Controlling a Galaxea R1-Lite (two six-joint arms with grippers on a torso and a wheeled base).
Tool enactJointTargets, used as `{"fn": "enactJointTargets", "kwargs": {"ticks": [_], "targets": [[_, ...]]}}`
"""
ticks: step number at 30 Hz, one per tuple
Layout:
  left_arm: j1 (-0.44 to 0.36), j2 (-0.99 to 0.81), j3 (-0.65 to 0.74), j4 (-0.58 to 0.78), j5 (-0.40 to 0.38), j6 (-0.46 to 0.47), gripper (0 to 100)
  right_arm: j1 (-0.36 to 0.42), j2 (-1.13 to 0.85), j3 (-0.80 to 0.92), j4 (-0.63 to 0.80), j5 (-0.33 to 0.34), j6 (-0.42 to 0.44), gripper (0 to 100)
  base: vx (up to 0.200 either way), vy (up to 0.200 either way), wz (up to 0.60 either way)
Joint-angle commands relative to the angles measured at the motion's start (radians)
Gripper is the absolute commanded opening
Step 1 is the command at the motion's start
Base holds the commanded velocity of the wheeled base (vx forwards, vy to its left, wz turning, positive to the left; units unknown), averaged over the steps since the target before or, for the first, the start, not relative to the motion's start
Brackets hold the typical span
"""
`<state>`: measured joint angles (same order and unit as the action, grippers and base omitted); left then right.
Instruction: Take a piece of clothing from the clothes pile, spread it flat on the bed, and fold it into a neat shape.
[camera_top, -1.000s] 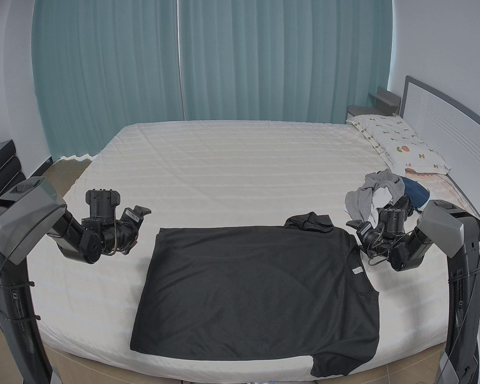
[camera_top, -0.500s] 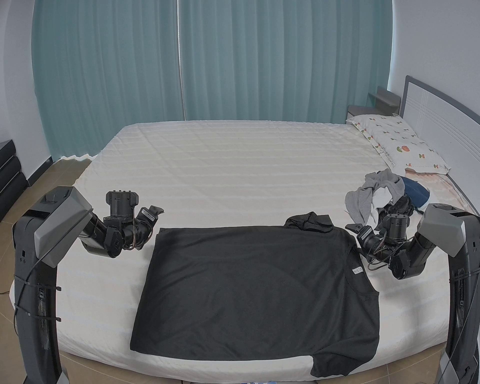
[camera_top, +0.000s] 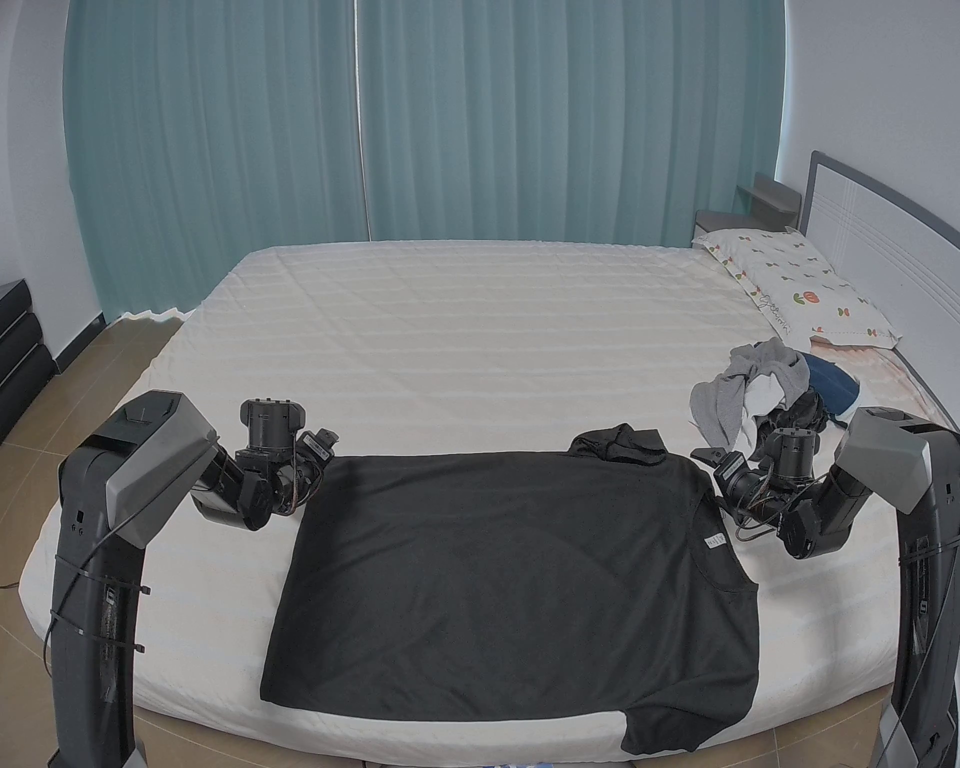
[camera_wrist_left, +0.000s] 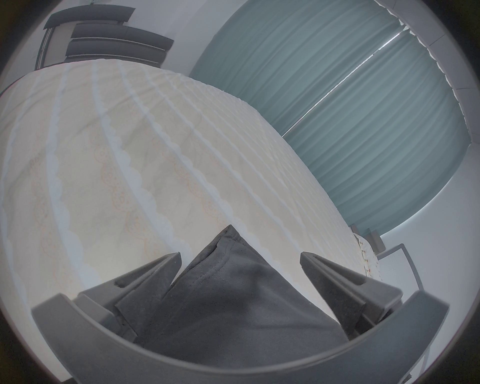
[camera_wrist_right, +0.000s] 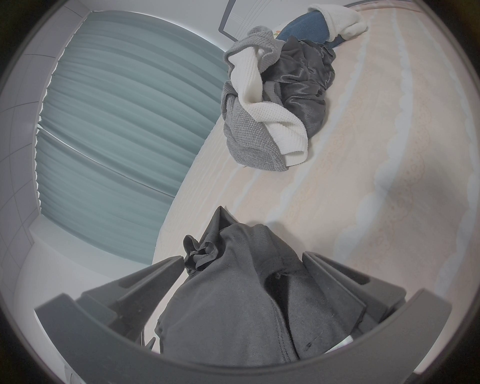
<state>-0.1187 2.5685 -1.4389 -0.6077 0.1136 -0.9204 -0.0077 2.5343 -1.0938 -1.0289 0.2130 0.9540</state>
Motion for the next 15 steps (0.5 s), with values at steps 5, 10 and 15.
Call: {"fn": "enactJointTargets", "kwargs": {"ticks": [5, 10, 15], "targets": [[-0.009, 0.047, -0.031, 0.002, 0.017, 0.003, 100, 0.0, 0.001, 0.0, 0.0, 0.0, 0.0, 100, 0.0, 0.0, 0.0], [-0.007, 0.065, -0.064, 0.006, 0.032, 0.003, 100, 0.0, 0.001, 0.0, 0.0, 0.0, 0.0, 100, 0.0, 0.0, 0.0], [-0.007, 0.073, -0.075, 0.011, 0.035, 0.003, 100, 0.002, 0.001, 0.0, 0.0, 0.0, 0.0, 100, 0.0, 0.0, 0.0]]}}
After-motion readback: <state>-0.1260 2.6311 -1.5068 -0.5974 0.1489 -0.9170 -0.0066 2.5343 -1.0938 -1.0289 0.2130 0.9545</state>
